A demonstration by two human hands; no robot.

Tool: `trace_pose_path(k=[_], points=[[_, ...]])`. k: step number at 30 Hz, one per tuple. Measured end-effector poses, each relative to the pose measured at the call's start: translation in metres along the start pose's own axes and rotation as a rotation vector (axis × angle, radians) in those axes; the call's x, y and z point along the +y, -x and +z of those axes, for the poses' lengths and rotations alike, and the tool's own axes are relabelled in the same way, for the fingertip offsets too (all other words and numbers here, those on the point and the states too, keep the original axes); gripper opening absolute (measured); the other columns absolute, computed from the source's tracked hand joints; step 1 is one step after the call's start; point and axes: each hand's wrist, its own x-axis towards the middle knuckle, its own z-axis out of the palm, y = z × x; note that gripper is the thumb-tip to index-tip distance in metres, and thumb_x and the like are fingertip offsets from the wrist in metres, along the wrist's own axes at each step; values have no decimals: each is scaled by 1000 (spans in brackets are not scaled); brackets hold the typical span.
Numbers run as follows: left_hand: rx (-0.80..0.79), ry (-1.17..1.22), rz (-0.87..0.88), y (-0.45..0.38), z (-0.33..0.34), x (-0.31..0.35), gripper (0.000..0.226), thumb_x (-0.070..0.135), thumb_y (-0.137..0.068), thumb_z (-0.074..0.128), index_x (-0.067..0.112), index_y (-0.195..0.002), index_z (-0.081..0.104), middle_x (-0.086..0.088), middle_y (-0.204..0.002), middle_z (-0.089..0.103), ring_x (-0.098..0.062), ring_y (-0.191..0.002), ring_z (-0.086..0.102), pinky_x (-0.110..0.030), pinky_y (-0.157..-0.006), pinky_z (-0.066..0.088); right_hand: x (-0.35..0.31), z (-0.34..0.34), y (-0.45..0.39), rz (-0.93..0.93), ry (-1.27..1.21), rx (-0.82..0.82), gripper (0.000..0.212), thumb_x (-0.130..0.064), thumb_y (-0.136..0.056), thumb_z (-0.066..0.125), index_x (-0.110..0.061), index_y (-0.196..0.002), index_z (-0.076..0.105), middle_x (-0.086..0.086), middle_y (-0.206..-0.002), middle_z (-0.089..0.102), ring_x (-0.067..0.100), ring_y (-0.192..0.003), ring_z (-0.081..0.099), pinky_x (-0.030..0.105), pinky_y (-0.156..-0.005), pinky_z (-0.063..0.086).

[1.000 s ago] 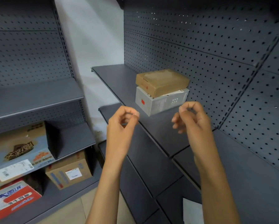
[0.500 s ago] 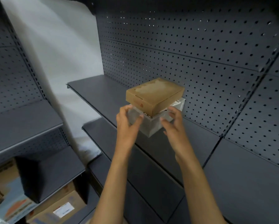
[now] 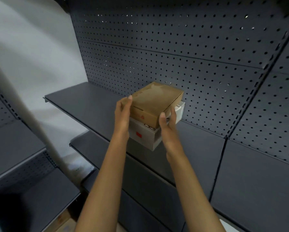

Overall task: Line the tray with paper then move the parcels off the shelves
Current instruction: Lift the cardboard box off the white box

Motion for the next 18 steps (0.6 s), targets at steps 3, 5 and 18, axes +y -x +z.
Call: trace_pose_path(k=[3,5,18], points=[[-15,3,26,4,-1,-6,37,39,-96,61,16,-124,54,7,-113,61,-6,-101,58,-21,-78,44,5,7,-4,0,19,4,70,-51,-105,36,-36,-162,-2,-13,-171,4,10,-157,10,36,-128,15],[-17,-9,35,8,0,-6,35,37,-96,61,15,-123,52,9,-109,61,-2,-97,57,-18,-74,42,10,10,-7,-13,37,21,75,-55,-104,37,-36,-162,-7,-13,-172,1,10,-158,6,44,-129,13],[-50,68,122,62,40,-2,30,43,-97,57,24,-118,45,9,-116,62,-4,-108,60,-24,-88,46,-18,-22,22,-58,-81,148,74,-40,-106,46,-39,-161,-4,-13,-169,20,7,-153,24,30,-124,22]])
